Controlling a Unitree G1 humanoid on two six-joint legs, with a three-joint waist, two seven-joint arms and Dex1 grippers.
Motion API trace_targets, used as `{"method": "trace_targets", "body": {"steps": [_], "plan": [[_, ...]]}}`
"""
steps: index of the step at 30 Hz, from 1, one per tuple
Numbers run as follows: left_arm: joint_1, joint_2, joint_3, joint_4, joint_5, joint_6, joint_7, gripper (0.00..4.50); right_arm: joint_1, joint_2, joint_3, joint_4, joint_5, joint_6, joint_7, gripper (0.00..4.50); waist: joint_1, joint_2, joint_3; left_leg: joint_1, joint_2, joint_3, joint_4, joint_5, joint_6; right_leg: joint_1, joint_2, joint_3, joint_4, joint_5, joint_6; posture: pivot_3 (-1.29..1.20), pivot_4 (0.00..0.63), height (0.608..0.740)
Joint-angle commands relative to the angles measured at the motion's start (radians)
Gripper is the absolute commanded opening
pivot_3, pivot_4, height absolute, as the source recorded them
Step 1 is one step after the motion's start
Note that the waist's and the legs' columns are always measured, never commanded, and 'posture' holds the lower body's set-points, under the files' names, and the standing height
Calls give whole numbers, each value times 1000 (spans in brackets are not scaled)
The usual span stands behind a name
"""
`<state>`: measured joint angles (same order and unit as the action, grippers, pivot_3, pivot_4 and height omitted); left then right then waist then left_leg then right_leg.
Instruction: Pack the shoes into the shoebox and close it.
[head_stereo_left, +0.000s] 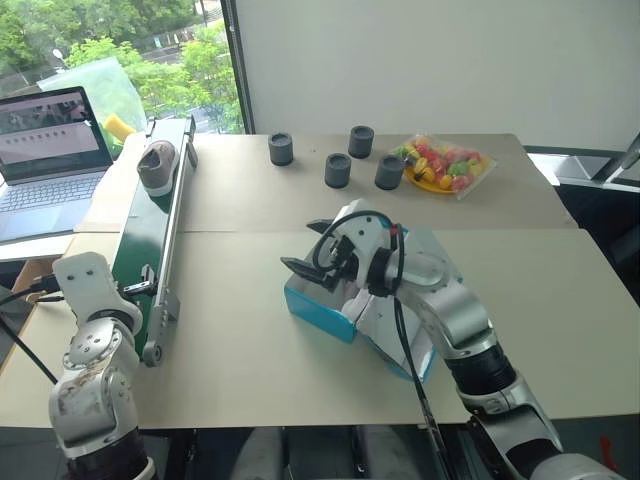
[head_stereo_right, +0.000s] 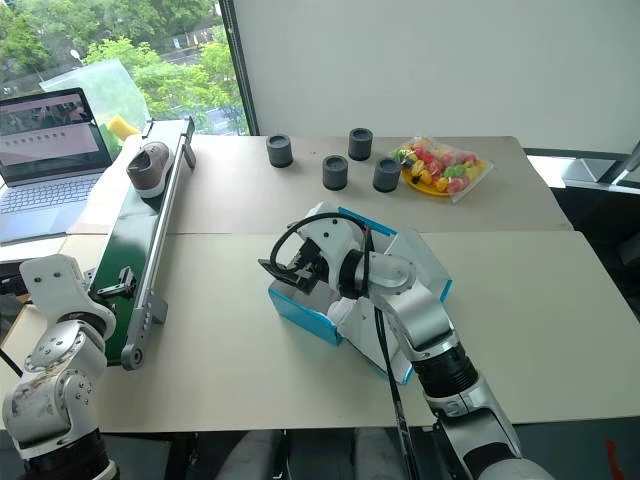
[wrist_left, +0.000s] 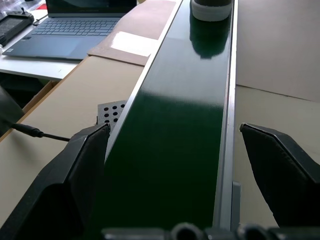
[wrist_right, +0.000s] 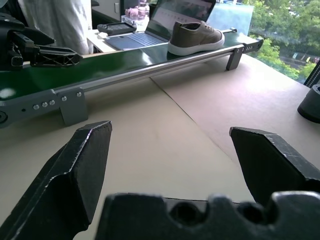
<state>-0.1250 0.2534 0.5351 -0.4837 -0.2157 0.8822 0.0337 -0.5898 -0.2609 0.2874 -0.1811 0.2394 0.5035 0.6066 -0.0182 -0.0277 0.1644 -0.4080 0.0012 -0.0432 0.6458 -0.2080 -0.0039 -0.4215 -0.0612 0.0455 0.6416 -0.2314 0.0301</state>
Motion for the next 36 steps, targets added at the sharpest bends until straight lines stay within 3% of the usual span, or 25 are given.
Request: {"method": "trace_targets", "body": {"steps": [1,16,30,36], "plan": [[-5,30,20,4,-22,-8,-27,4500,-28,18,-26,-15,2,-7,-10,4438,0,0,0,0,0,0,0,0,0,0,0,0,0,0,0,0,150,740],[58,170,26,119,-37,-98,-157,4500,-24,66,-30,-24,2,8,-56,4438,-3,0,0,1,0,-2,-1,0,0,0,0,0,0,0,0,0,150,740],[70,139,-41,184,-19,-158,-149,4500,5,85,-32,-86,16,59,-89,4438,-4,0,0,1,0,-6,-1,0,0,-1,-1,1,0,0,-1,0,150,740],[65,84,-61,205,-23,-156,-113,4500,-3,78,-58,-100,26,84,-93,4438,-2,0,0,2,0,-6,-1,0,0,0,-1,1,0,0,-1,0,150,740]]}}
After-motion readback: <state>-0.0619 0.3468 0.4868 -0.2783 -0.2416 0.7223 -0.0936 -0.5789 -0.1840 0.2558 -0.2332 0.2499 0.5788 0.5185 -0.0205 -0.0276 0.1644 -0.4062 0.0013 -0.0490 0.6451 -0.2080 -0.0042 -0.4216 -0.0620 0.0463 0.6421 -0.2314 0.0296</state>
